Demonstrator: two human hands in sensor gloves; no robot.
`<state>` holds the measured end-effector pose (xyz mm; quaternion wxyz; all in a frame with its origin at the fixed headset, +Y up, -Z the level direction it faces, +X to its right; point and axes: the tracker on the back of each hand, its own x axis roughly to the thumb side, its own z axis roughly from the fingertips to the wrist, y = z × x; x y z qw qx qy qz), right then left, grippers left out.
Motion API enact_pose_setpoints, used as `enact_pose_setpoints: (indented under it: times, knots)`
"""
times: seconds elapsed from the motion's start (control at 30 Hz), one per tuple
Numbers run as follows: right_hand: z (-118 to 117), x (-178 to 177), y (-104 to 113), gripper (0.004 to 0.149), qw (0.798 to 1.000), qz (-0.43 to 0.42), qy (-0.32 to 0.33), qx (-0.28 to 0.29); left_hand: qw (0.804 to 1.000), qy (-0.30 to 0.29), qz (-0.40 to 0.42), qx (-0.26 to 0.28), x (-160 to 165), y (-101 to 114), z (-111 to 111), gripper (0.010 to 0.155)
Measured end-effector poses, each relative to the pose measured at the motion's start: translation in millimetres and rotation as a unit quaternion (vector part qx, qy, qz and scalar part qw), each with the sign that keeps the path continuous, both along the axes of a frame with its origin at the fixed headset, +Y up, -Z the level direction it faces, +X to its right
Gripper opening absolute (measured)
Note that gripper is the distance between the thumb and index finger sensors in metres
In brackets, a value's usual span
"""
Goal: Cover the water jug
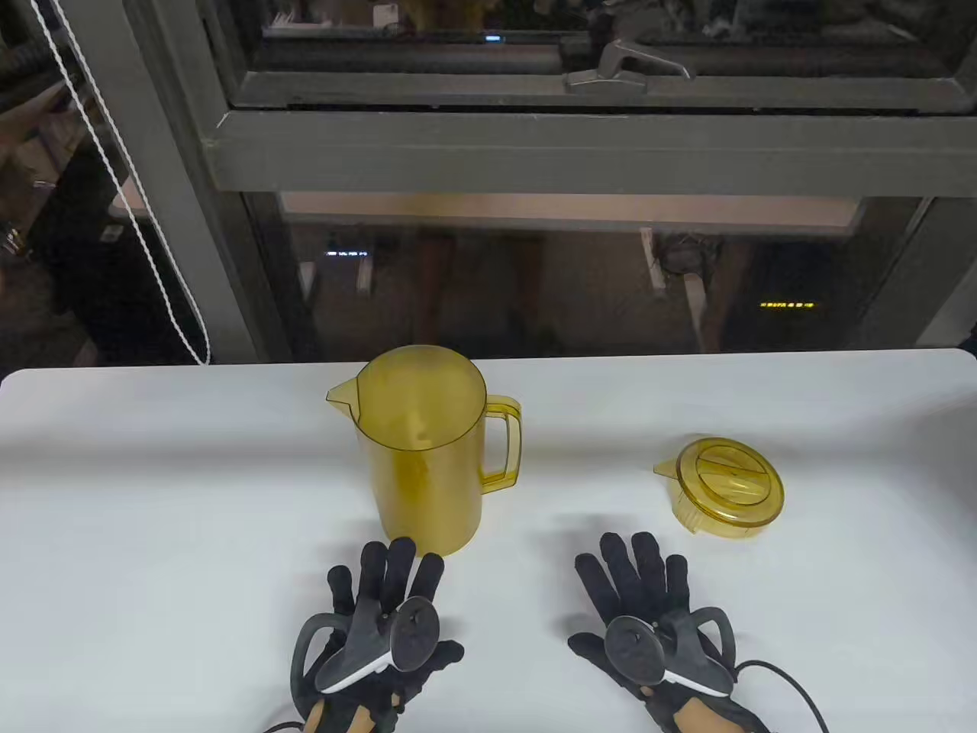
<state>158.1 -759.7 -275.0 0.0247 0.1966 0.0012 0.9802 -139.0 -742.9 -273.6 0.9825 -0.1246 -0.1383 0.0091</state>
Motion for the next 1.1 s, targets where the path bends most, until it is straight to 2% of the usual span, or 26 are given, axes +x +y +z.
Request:
enact_pose_setpoints:
  times: [0.7, 0.9, 1.1]
  knots:
    - [-5, 3, -1, 0.093, 1.000, 0.008, -0.012, -0.012, 1.000, 0.005, 0.009, 0.020, -4, 6, 5, 0.094]
    - [-14, 15, 14, 0.092, 1.000, -0.005, -0.021, 0.005, 1.000, 0.007, 0.007, 0.019, -3, 5, 7, 0.094]
    - [-45, 42, 43, 0.093, 0.999, 0.011, -0.041, 0.022, 1.000, 0.012, 0.004, 0.027, -5, 6, 7, 0.094]
